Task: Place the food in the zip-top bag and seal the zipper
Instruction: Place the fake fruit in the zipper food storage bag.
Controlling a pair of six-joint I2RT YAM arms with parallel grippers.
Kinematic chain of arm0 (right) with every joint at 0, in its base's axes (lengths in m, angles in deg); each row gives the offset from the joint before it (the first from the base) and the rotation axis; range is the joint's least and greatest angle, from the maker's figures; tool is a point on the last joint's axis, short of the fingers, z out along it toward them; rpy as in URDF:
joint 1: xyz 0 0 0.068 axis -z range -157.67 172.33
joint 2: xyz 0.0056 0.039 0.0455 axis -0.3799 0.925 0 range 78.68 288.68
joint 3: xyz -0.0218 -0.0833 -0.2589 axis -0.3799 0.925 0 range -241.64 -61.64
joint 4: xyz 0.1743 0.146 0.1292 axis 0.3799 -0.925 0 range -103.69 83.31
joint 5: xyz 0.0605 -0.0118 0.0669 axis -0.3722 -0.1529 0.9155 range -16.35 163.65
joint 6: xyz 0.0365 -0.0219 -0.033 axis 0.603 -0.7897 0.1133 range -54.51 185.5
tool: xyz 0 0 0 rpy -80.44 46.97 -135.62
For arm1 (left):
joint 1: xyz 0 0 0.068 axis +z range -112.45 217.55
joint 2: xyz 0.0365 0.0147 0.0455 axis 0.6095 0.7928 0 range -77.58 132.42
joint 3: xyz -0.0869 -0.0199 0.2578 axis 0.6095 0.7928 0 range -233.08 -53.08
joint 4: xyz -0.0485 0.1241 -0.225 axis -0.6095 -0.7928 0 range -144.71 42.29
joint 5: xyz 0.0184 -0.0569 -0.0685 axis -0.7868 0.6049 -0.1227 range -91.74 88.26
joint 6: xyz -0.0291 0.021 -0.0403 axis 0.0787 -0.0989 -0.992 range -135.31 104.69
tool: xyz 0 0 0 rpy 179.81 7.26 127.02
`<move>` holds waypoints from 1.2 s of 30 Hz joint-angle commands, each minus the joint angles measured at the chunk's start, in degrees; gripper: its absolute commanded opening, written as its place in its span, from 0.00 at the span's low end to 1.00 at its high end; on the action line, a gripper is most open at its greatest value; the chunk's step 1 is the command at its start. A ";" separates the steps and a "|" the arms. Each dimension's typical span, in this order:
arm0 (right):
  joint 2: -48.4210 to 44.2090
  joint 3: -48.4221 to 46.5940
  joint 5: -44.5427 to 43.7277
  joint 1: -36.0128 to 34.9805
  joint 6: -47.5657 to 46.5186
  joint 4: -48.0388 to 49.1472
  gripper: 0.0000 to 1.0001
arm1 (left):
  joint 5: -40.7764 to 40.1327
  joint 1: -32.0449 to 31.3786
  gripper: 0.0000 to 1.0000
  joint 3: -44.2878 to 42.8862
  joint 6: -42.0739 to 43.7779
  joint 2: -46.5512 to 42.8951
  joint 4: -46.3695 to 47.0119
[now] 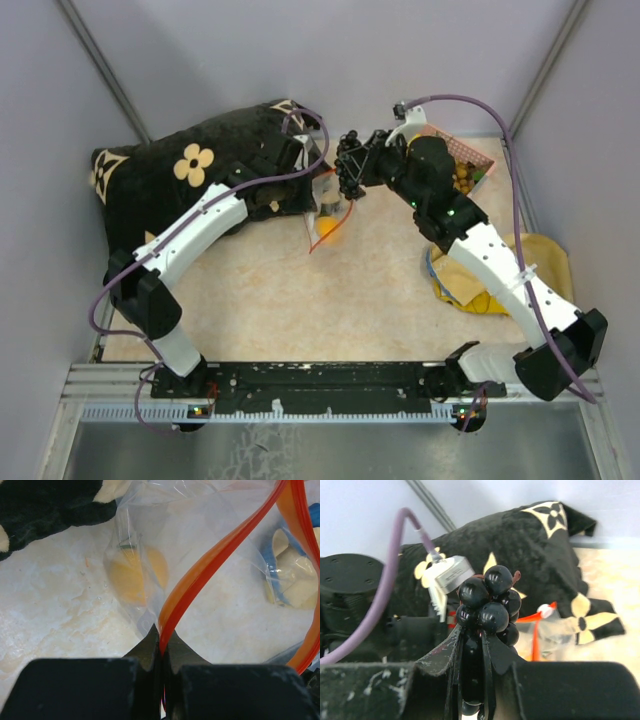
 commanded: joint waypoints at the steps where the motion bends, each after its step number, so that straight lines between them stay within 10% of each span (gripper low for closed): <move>1: -2.99 1.46 -0.34 -2.83 4.27 8.83 0.00 | 2.14 0.28 0.00 0.65 -0.74 0.80 2.09; 36: -0.94 20.79 -21.63 -12.50 3.33 21.62 0.00 | 4.90 1.02 0.00 3.68 -4.46 -0.60 10.60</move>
